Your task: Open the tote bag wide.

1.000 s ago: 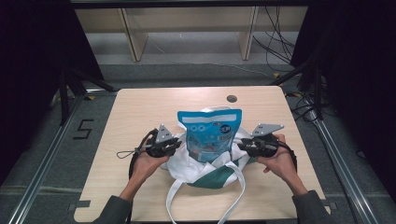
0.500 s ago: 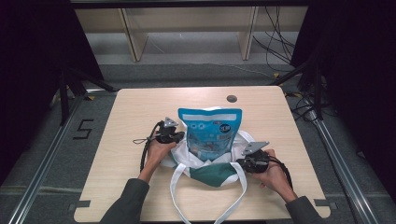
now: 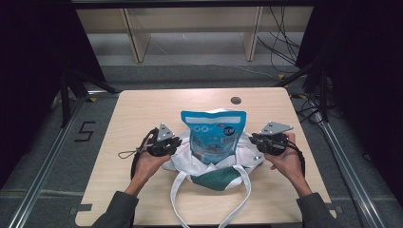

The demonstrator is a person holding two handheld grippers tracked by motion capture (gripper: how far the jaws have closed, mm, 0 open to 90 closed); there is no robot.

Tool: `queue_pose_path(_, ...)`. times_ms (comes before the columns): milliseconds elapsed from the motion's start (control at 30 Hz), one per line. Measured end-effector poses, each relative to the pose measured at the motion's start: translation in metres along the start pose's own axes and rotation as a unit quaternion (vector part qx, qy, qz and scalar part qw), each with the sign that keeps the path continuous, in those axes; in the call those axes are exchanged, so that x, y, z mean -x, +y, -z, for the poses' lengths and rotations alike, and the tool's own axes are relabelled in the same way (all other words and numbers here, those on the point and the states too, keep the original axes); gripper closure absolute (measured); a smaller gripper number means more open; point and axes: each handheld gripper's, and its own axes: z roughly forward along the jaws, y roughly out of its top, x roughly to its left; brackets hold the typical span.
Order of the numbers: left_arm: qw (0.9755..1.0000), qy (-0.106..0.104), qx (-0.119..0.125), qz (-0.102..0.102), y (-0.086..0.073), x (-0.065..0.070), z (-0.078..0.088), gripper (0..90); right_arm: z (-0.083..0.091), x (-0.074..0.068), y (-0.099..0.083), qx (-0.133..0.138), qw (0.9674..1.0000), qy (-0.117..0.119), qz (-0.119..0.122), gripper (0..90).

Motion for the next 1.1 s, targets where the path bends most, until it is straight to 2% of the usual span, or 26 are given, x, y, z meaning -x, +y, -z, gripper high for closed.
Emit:
queue_pose_path(33, 0.9999, 0.004, 0.002, 0.01, -0.004, -0.002, -0.003, 80.9, -0.01, 0.003, -0.004, -0.016, 0.9998, -0.011, 0.005, 77.1)
queue_pose_path(133, 0.9998, -0.003, -0.006, 0.017, -0.013, -0.006, -0.016, 82.4, -0.032, 0.01, -0.013, -0.048, 0.9986, -0.018, 0.013, 84.2)
queue_pose_path(167, 0.9991, 0.002, -0.023, 0.035, -0.017, -0.002, -0.019, 82.3, -0.039, 0.012, -0.016, -0.062, 0.9979, -0.02, 0.006, 85.5)
queue_pose_path(200, 0.9991, 0.004, -0.033, 0.025, -0.019, -0.004, -0.023, 82.6, -0.046, 0.015, -0.019, -0.065, 0.9977, -0.016, -0.006, 86.0)
queue_pose_path(233, 0.999, 0.003, -0.037, 0.026, -0.022, -0.005, -0.027, 83.3, -0.051, 0.017, -0.021, -0.07, 0.9974, -0.01, -0.013, 86.4)
queue_pose_path(367, 0.9986, 0.002, -0.032, 0.042, -0.035, -0.007, -0.038, 86.5, -0.065, 0.022, -0.025, -0.074, 0.9967, -0.004, -0.033, 87.2)
queue_pose_path(433, 0.9977, -0.026, -0.033, 0.053, -0.04, -0.007, -0.044, 87.0, -0.067, 0.021, -0.027, -0.074, 0.9962, -0.001, -0.046, 87.3)
queue_pose_path(467, 0.9976, -0.019, -0.028, 0.06, -0.04, -0.004, -0.046, 87.3, -0.066, 0.022, -0.028, -0.075, 0.9962, 0.0, -0.044, 87.2)
queue_pose_path(533, 0.9981, -0.009, -0.039, 0.047, -0.035, 0.0, -0.044, 86.2, -0.066, 0.021, -0.029, -0.064, 0.9967, -0.005, -0.05, 86.2)
queue_pose_path(600, 0.9984, -0.004, -0.041, 0.04, -0.03, 0.001, -0.038, 82.2, -0.061, 0.022, -0.026, -0.069, 0.9958, -0.005, -0.059, 81.2)
queue_pose_path(667, 0.9986, -0.006, -0.037, 0.037, -0.027, 0.002, -0.034, 79.2, -0.049, 0.024, -0.018, -0.059, 0.9961, -0.013, -0.065, 76.9)
queue_pose_path(700, 0.9989, -0.008, -0.013, 0.045, -0.022, 0.004, -0.024, 78.9, -0.04, 0.024, -0.014, -0.036, 0.9974, -0.01, -0.062, 76.9)
queue_pose_path(733, 0.9989, -0.009, -0.007, 0.046, -0.019, 0.003, -0.017, 78.8, -0.034, 0.025, -0.012, -0.021, 0.9984, -0.007, -0.053, 77.1)
queue_pose_path(767, 0.9987, -0.012, 0.004, 0.049, -0.016, 0.004, -0.012, 78.8, -0.025, 0.023, -0.008, -0.011, 0.9983, -0.002, -0.058, 77.2)
queue_pose_path(800, 0.9984, -0.013, 0.015, 0.054, -0.014, 0.006, -0.006, 79.0, -0.017, 0.022, -0.006, -0.001, 0.999, 0.005, -0.043, 77.2)
queue_pose_path(867, 0.9981, -0.024, 0.023, 0.053, -0.011, 0.012, 0.005, 79.6, -0.002, 0.014, -0.003, 0.005, 0.9983, 0.024, -0.052, 77.9)
queue_pose_path(933, 0.9978, -0.037, 0.028, 0.048, -0.011, 0.022, 0.012, 79.6, 0.01, 0.007, -0.002, 0.022, 0.9983, 0.036, -0.04, 78.3)
queue_pose_path(1000, 0.9976, -0.049, 0.027, 0.041, -0.015, 0.033, 0.02, 79.6, 0.02, -0.003, -0.001, 0.025, 0.997, 0.06, -0.041, 78.7)
queue_pose_path(1033, 0.9971, -0.057, 0.029, 0.042, -0.017, 0.037, 0.023, 79.5, 0.025, -0.011, -0.001, 0.025, 0.9961, 0.077, -0.034, 78.9)
queue_pose_path(1100, 0.9964, -0.066, 0.037, 0.038, -0.021, 0.045, 0.031, 78.8, 0.032, -0.024, -0.004, 0.022, 0.9949, 0.095, -0.027, 79.1)
